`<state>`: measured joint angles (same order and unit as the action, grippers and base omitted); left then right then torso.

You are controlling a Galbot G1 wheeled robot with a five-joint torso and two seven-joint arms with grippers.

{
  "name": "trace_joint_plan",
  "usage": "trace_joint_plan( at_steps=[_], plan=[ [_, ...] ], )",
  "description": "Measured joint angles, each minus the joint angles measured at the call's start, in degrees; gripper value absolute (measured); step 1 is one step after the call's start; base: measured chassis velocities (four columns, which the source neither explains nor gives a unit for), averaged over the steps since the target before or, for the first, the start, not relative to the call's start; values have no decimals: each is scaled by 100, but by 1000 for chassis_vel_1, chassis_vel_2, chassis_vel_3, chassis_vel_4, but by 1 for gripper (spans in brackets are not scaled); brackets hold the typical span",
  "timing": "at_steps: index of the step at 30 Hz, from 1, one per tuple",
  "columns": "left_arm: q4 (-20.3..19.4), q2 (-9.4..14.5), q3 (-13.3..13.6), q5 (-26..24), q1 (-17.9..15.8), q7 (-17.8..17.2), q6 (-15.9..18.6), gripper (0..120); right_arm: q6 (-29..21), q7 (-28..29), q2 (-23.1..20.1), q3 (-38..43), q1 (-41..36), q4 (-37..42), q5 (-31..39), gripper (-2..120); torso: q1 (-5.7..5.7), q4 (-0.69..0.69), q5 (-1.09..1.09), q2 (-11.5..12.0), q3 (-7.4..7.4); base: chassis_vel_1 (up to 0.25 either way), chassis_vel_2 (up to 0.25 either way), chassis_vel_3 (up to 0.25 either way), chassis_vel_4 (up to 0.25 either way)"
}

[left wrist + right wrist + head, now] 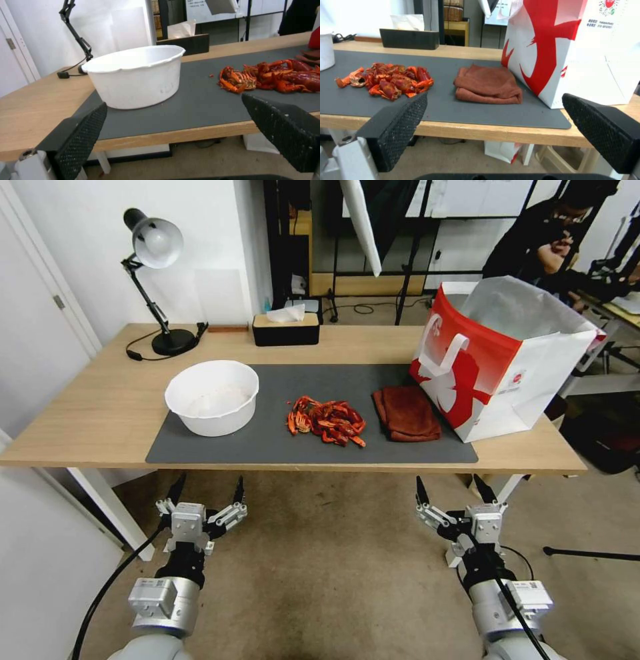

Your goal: Sweep shrimp from table into container with towel, then put container into takeout bag.

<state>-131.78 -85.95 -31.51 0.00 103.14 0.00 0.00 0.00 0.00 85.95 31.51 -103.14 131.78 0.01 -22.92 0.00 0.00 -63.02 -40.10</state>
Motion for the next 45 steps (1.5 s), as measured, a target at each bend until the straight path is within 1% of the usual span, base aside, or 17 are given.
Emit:
trace_joint_plan(
  at_steps=[17,18,19,20,21,22,23,24,25,26,29,30,33,45],
  plan=[
    [0,3,3,-16,-1,-3,7,100,-9,-17,9,-11,6,-7,-21,100,0,0,-1,0,0,0,0,0,0],
    [0,8,14,-42,-5,-9,23,100,-32,-52,31,-44,14,-34,-53,100,0,0,1,0,0,0,0,0,0],
    [0,29,37,-121,-17,-33,70,100,-90,-152,82,-92,46,-97,-163,100,0,0,-6,0,0,0,0,0,0],
    [0,80,120,-327,-51,-86,198,100,-286,-410,229,-284,119,-282,-417,100,0,0,1,0,0,0,0,0,0],
    [2,123,188,-508,-84,-137,316,100,-466,-656,365,-449,190,-452,-664,100,0,-1,3,0,0,0,0,0,0],
    [2,123,188,-508,-84,-137,316,100,-466,-656,365,-449,190,-452,-664,100,0,-1,3,0,0,0,0,0,0],
    [9,179,287,-750,-130,-203,470,100,-654,-927,521,-647,271,-639,-922,100,0,1,4,0,0,0,0,0,0],
    [14,235,364,-957,-164,-264,601,100,-726,-1047,585,-726,312,-721,-1040,100,-1,1,3,0,-2,0,0,0,0],
    [22,287,441,-1164,-202,-323,737,100,-749,-1099,612,-752,350,-755,-1098,100,-1,2,-4,0,-1,0,0,0,0],
    [22,287,441,-1164,-202,-323,737,100,-749,-1099,612,-752,350,-755,-1098,100,-1,2,-4,0,-1,0,0,0,0],
    [42,449,703,-1821,-317,-501,1149,100,-772,-1137,616,-779,389,-762,-1137,100,-1,0,0,0,-1,0,0,0,0],
    [73,486,758,-1956,-354,-498,1161,100,-773,-1137,616,-775,399,-749,-1138,100,-1,-2,-1,0,-1,0,0,0,0],
    [91,514,770,-2025,-382,-467,1124,100,-778,-1137,617,-756,422,-726,-1136,100,-1,0,0,0,-1,0,0,0,0],
    [124,512,712,-2013,-404,-404,997,100,-779,-1118,639,-687,442,-696,-1069,100,0,0,1,0,0,0,0,0,0]
  ],
)
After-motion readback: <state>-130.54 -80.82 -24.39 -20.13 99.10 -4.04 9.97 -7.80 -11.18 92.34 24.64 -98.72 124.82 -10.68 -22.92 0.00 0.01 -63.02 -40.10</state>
